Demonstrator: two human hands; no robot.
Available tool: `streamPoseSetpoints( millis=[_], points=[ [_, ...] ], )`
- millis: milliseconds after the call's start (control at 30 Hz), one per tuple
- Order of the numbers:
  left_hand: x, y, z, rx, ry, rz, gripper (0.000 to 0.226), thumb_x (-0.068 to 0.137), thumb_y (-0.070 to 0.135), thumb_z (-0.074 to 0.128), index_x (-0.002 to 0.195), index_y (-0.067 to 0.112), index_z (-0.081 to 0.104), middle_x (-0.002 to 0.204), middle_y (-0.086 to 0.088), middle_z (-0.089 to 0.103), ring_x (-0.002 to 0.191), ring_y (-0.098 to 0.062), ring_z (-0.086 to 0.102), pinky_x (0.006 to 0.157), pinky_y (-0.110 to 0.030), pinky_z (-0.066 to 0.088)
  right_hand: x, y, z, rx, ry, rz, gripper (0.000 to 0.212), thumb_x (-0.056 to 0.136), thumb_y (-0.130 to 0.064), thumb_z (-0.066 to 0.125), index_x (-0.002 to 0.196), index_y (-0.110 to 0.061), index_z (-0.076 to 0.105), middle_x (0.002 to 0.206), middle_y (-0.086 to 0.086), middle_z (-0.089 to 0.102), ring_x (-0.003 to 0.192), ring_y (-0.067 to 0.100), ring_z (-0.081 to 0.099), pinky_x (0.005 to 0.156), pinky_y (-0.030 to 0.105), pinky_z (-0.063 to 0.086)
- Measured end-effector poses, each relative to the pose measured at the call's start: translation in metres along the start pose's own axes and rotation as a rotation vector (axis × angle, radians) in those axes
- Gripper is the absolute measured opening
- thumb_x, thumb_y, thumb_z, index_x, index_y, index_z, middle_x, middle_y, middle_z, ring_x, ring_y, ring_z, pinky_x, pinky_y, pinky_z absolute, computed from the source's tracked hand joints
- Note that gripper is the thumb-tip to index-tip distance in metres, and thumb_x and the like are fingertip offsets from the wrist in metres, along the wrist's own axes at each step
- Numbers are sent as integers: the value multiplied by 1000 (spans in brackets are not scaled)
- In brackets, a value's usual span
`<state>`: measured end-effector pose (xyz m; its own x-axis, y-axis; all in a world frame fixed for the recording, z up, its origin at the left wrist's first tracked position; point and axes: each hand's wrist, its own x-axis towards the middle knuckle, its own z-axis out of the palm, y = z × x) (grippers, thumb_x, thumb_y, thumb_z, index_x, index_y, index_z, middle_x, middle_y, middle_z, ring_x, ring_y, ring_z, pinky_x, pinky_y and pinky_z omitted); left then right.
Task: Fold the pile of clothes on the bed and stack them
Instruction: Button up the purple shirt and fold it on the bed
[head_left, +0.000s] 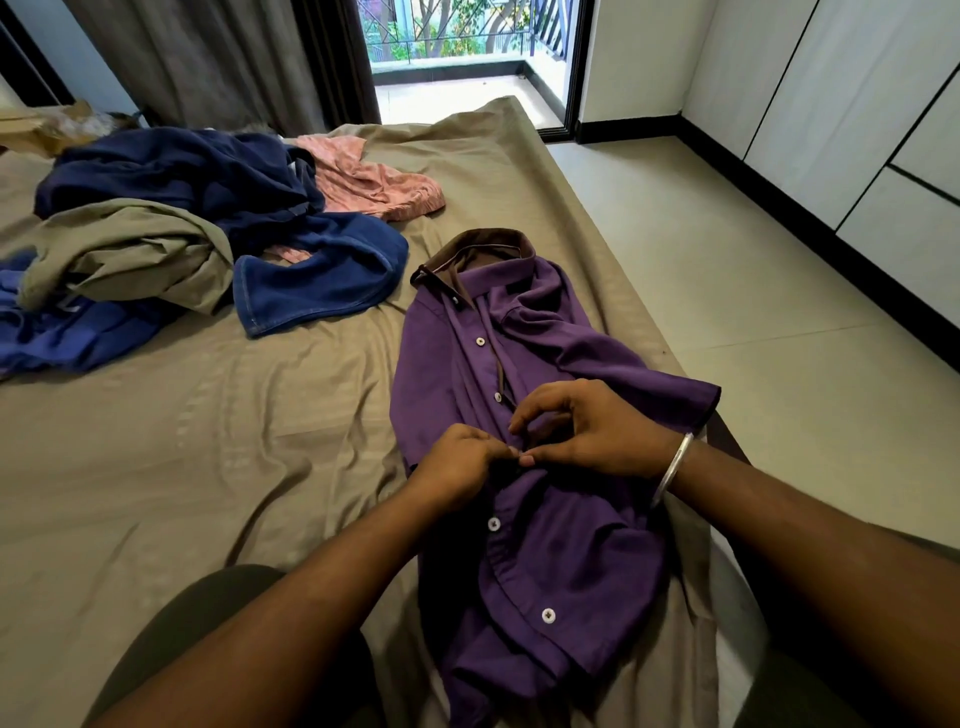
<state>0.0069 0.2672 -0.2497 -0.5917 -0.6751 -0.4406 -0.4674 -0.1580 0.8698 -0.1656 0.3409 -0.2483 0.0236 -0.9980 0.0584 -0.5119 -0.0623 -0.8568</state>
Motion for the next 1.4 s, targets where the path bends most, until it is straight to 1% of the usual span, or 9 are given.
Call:
streamPoseSetpoints(
  millis=[67,167,433,567,667,833,967,1267,1400],
  points=[
    [-2,5,-4,65,-47,-44,15,85,-1,63,75,-3,73,46,7,58,47,-2,53,54,-14,44,-1,-3,1,-5,-50,-13,34,72,-8,86,103,-8,72,107,0,69,87,15,72,80,34,60],
    [-9,7,-7,73,-98,-168,34,90,1,58,56,6,57,38,4,47,32,-5,41,39,-15,34,-3,-7,1,-36,-18,-47,29,77,-4,81,104,-9,73,110,-1,65,87,15,70,70,28,60],
    [-34,6,-1,186,-396,-387,15,98,13,49,84,9,54,64,-6,71,63,-18,72,60,-27,53,-4,-3,2,-366,83,-15,24,80,-7,74,101,-18,74,96,-7,69,69,-4,58,68,8,41],
    [-29,7,2,168,-188,-293,23,94,13,52,73,7,57,49,-3,62,45,-20,64,50,-21,49,-3,-5,8,-403,73,1,22,84,-13,72,105,-19,74,90,-15,65,73,-13,55,68,6,41],
    [-23,9,0,150,9,-178,27,90,16,49,68,3,59,48,-8,64,41,-25,62,45,-22,47,-1,-1,10,-417,166,12,14,85,-18,71,98,-21,73,91,-10,69,73,-1,58,71,23,53],
    [-6,-1,-11,276,313,97,17,80,26,62,68,15,67,60,0,69,51,-18,67,63,-37,58,7,2,18,-348,330,154,15,82,-37,75,79,-26,66,73,-13,66,69,1,63,66,26,54],
    [5,-3,-5,124,288,51,23,80,36,76,72,16,70,62,-4,71,52,-16,65,60,-32,55,9,-1,27,-310,396,294,23,73,-42,81,77,-23,69,67,-12,67,65,0,63,63,23,52],
    [11,-13,-2,-50,315,46,9,86,14,70,77,14,70,54,1,60,46,-13,54,52,-27,45,8,-7,36,-274,325,476,37,63,-54,85,79,-22,73,66,-10,68,67,2,66,65,22,54],
    [9,-13,1,-76,363,50,8,87,12,68,78,13,66,61,-2,65,51,-15,61,54,-29,50,7,-7,36,-202,312,524,10,70,-21,79,79,-22,74,65,-9,69,67,1,66,71,24,57]
  ],
)
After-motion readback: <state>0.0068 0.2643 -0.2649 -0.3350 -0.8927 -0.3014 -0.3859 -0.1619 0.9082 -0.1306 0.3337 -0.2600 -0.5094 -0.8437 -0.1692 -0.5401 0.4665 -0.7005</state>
